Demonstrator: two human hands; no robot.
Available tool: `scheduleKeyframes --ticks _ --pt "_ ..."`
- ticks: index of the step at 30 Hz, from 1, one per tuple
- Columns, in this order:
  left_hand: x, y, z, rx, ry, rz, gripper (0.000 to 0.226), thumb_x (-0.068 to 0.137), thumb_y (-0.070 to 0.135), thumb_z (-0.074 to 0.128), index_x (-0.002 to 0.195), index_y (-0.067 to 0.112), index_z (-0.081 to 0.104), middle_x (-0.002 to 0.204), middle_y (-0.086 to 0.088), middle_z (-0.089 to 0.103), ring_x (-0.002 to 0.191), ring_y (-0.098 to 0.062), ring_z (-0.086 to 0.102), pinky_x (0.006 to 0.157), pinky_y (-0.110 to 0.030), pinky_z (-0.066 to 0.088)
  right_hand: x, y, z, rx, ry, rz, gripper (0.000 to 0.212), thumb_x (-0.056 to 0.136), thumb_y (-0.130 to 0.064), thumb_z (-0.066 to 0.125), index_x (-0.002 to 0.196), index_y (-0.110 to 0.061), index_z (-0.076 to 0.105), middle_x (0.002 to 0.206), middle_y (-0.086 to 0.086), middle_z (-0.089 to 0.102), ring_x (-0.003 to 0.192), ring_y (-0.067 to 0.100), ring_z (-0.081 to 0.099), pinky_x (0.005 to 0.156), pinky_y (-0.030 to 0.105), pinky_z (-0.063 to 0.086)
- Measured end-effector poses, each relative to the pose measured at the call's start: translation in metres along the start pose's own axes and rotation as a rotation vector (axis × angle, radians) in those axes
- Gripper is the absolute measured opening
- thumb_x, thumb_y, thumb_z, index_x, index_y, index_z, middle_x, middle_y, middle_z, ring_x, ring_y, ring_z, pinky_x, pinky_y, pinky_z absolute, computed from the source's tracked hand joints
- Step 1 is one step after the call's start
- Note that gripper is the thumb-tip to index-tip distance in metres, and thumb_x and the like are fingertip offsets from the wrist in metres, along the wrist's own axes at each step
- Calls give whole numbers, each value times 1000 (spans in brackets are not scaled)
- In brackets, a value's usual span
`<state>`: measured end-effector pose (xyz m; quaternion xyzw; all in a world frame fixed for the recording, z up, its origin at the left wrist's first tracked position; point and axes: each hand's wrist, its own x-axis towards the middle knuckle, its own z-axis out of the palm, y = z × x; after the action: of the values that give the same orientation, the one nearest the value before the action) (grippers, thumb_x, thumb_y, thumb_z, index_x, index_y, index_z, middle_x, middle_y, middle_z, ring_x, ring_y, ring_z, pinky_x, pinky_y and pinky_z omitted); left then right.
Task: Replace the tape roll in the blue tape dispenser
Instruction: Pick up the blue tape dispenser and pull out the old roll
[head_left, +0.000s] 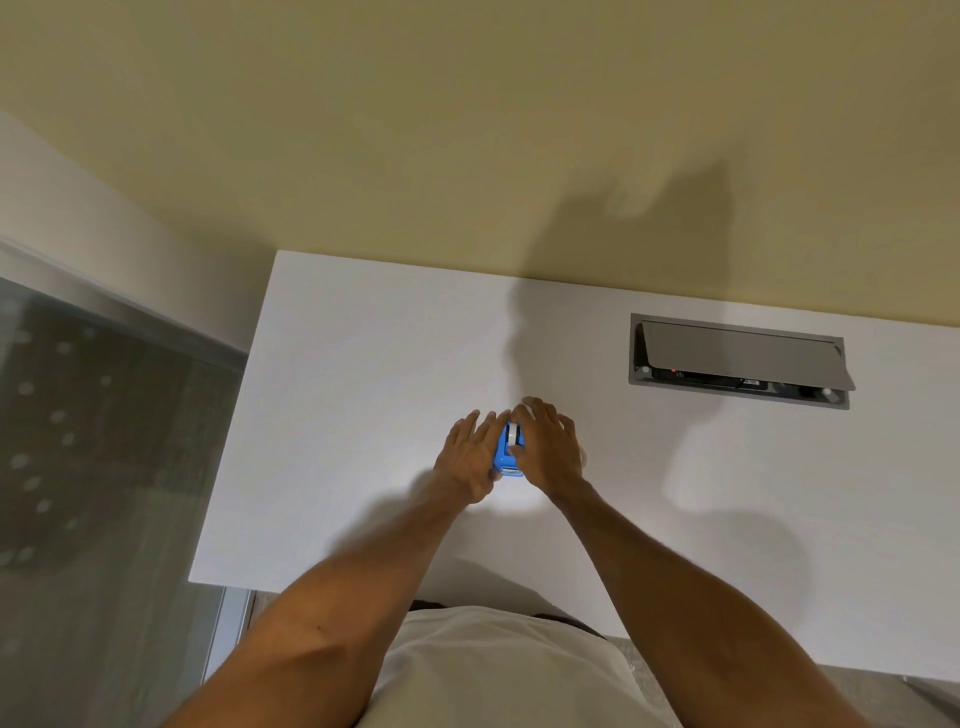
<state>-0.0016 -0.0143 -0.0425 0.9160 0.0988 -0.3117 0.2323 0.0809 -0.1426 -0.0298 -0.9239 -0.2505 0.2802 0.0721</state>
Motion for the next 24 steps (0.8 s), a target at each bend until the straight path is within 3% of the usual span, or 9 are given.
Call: scheduleKeyframes --ticks 10,16,18,21,22,24 --pt "-4 6 0 110 -14 -18 86 109 40 56 172 19 1 181 -6 -1 169 -30 -8 140 -45 4 -8 -2 -5 -30 22 -16 52 100 -38 68 145 -23 47 159 -1 44 145 18 47 125 38 37" --pt "-7 10 -6 87 -23 -29 92 108 37 60 172 17 -2 181 -9 -2 170 -31 -4 140 -45 4 -11 -1 -15 8 37 -20 48 101 -38 67 143 -24 50 160 -1 42 144 17 48 123 36 39" --pt "-8 13 -11 39 -7 -32 94 104 31 64 171 11 1 179 -12 8 169 -32 8 139 -42 9 -12 -1 -18 50 42 -24 47 101 -37 65 144 -23 51 161 -1 41 145 18 47 124 36 38" --pt "-8 18 -28 -172 106 -106 67 97 22 69 153 6 35 151 -14 49 146 -32 47 127 -39 31 -14 -4 -23 178 91 -44 42 100 -32 67 140 -24 57 162 -3 40 146 19 46 123 39 38" --pt "-9 18 -34 -253 130 -136 56 98 18 65 147 4 41 145 -15 55 140 -34 52 123 -41 34 -15 -6 -25 220 117 -54 41 100 -32 68 139 -24 58 161 -4 40 145 18 46 122 40 39" --pt "-13 16 -44 -436 152 -191 51 103 8 51 153 4 44 152 -16 57 143 -37 51 124 -45 34 -17 -7 -29 312 167 -68 40 99 -30 70 137 -23 61 160 -4 43 143 17 49 118 41 42"
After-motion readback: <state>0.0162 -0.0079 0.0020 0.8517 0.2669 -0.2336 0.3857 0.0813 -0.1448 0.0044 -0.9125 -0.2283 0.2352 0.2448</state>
